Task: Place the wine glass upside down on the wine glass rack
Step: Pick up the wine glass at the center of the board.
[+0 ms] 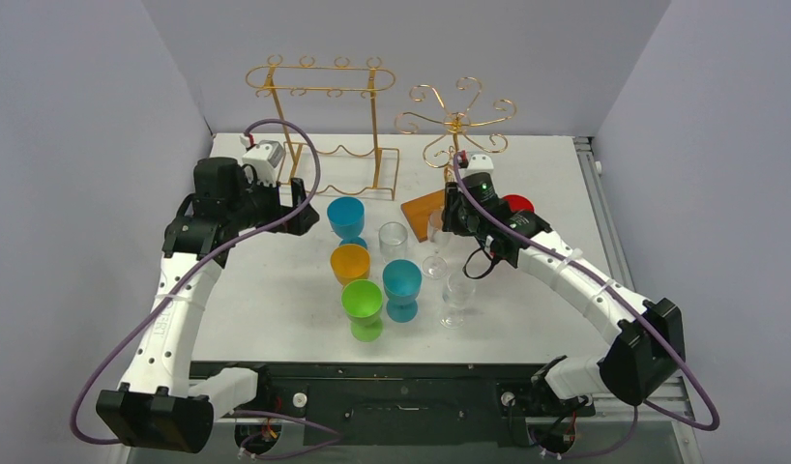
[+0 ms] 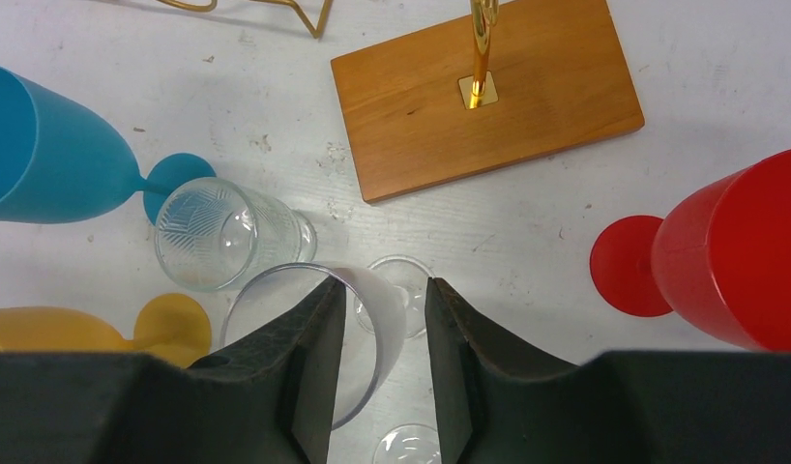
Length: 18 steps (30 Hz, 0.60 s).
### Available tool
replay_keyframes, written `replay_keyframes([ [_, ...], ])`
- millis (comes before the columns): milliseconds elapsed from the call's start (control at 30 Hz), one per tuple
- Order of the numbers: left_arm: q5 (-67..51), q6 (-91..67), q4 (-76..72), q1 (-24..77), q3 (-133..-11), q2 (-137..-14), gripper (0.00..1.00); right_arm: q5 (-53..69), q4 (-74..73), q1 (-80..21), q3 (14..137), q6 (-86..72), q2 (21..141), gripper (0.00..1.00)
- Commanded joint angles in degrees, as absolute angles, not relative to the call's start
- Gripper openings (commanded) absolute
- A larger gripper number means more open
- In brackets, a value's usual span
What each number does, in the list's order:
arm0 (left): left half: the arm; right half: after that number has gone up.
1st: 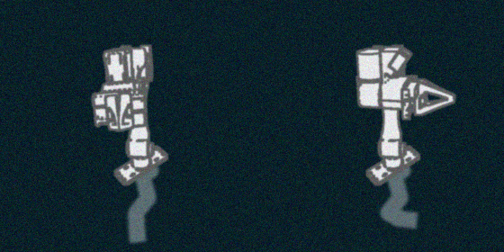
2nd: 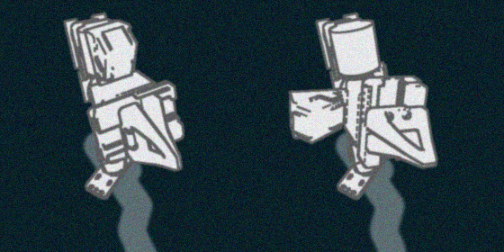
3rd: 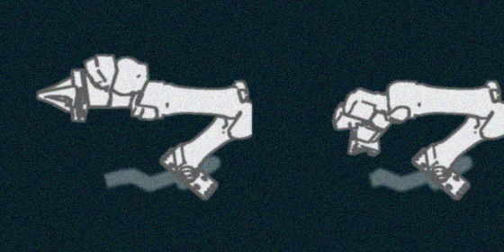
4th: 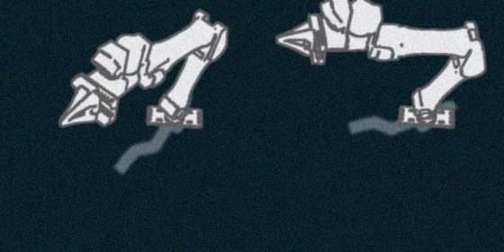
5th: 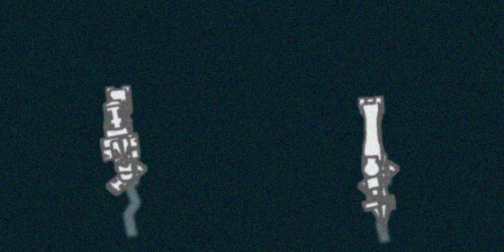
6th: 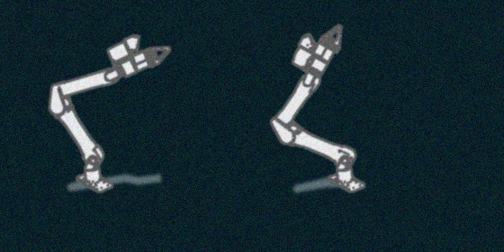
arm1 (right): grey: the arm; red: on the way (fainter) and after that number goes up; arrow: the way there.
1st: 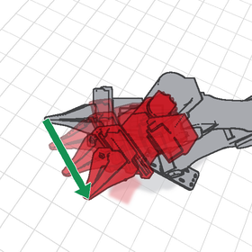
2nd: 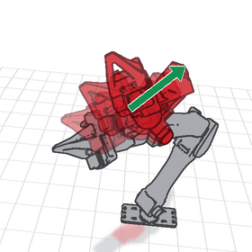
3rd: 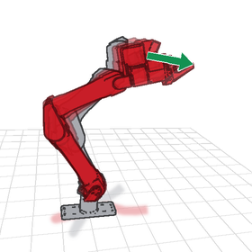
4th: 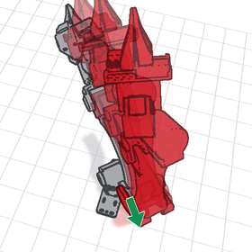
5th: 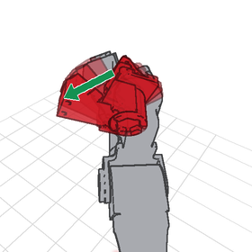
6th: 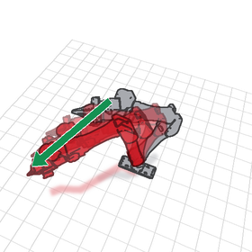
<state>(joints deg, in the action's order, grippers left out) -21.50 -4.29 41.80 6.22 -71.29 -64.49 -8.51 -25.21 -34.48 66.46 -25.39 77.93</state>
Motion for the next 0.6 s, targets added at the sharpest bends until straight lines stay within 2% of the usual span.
replay_keyframes([
  [0,-22.37,-4.83,42.55,7.70,-75.64,-63.04,1.00,-7.55,-24.68,-33.97,65.59,-25.69,77.91,0.32],
  [233,-22.17,-4.68,43.78,9.67,-76.75,-63.07,1.00,-6.89,-24.95,-34.03,63.33,-25.48,76.52,0.30],
  [500,-22.98,-4.06,45.51,12.10,-79.55,-63.82,1.00,-7.21,-24.99,-33.99,62.97,-25.55,76.53,0.01],
  [567,-23.14,-3.23,47.24,13.25,-81.12,-64.51,1.00,-7.54,-25.90,-33.65,63.37,-25.20,75.22,0.00],
])
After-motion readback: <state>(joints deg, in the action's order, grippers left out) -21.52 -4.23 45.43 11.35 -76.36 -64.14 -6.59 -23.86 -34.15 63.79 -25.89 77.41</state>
